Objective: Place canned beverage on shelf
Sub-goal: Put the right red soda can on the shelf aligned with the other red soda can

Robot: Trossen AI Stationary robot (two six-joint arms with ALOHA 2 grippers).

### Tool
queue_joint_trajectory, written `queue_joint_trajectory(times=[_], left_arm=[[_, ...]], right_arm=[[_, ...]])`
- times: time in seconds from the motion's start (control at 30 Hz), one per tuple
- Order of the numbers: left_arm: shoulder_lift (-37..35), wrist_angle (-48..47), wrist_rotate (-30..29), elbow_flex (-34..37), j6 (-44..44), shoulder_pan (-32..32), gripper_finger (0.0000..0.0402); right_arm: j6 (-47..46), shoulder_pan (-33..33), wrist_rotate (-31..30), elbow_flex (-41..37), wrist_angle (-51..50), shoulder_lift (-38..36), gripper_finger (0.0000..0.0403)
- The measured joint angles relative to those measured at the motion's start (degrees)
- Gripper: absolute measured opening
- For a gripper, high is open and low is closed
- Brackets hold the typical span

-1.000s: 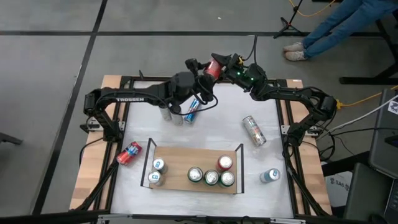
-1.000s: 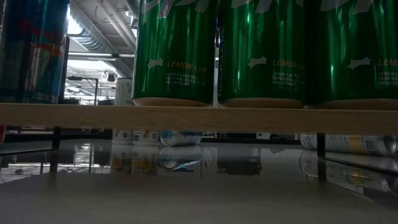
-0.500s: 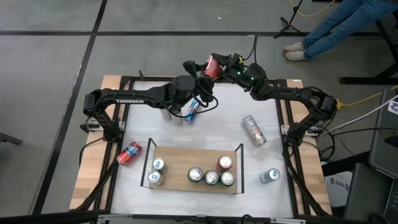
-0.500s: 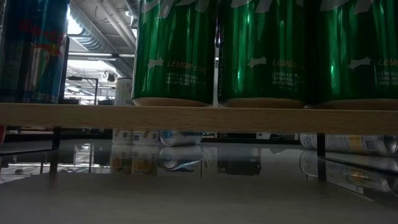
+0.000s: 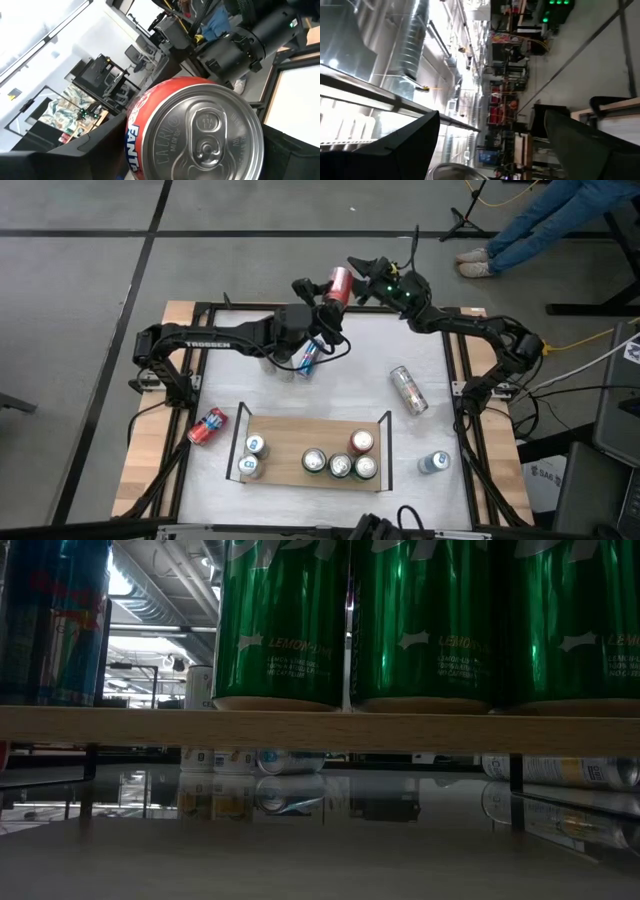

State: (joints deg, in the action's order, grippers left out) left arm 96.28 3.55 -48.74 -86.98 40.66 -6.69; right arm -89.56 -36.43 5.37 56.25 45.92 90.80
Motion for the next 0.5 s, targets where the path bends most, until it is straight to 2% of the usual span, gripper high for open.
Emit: queue_joint_trajectory(times=[0.2,0.5], left_arm=[[0.0,-0.08,0.08,0.0,-1.56,0.43,0.0314],[-0.01,-0.29,0.4,0.0,-4.34,2.85,0.0314]], right_arm=[[4.71,-3.09,2.68,0.0,-2.68,0.0,0.0347],[10.64,-11.18,6.75,0.0,-7.97,0.0,0.0347]])
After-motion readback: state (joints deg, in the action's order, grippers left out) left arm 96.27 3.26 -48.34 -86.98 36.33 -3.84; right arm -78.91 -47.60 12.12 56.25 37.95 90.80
